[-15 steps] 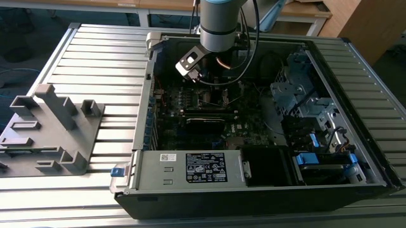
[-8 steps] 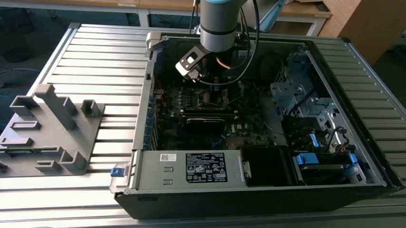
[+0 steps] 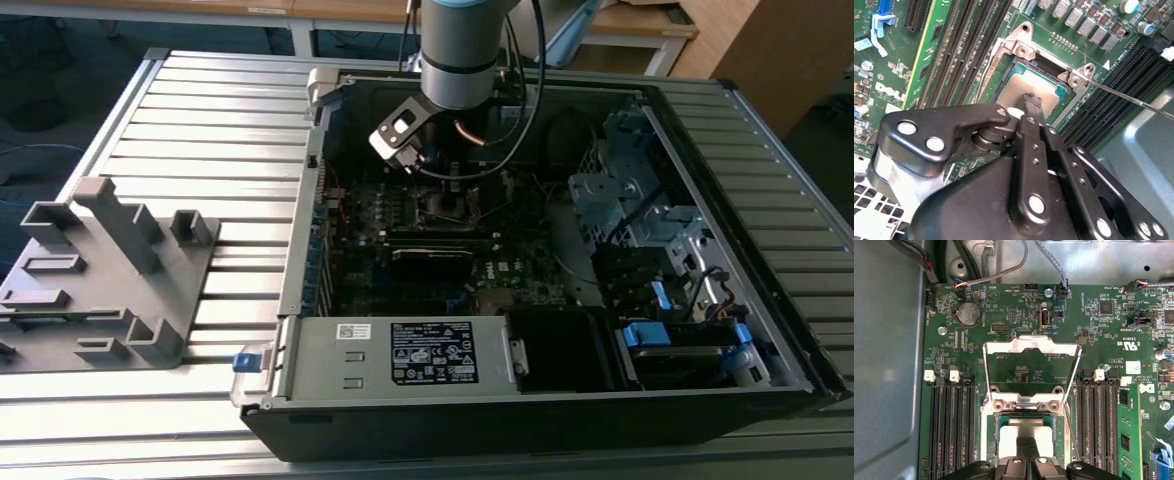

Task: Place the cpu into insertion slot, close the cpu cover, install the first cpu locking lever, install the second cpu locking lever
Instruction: 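Place the cpu into insertion slot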

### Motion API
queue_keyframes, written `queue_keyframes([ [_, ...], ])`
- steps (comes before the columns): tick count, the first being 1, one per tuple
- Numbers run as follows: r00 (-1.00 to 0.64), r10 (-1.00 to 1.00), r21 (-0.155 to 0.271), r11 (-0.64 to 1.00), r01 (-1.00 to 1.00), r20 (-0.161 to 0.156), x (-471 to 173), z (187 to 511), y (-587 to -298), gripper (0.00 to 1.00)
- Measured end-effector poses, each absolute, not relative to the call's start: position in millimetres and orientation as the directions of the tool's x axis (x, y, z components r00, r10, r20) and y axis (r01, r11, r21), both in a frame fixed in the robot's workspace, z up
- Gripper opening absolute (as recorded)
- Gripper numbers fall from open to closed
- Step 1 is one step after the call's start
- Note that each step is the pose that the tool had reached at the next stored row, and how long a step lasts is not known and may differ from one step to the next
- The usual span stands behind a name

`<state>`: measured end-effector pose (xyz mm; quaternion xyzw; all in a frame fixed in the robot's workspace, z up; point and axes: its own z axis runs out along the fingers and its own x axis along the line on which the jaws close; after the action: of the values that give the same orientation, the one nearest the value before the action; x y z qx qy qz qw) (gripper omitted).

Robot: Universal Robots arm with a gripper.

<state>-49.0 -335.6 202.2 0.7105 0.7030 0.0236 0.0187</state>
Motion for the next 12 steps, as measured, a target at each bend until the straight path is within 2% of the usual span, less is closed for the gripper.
queue_keyframes([
  [12,0.010,1.000,0.060,-0.011,0.998,0.009,-49.6,201.1,-335.2,0.11],
])
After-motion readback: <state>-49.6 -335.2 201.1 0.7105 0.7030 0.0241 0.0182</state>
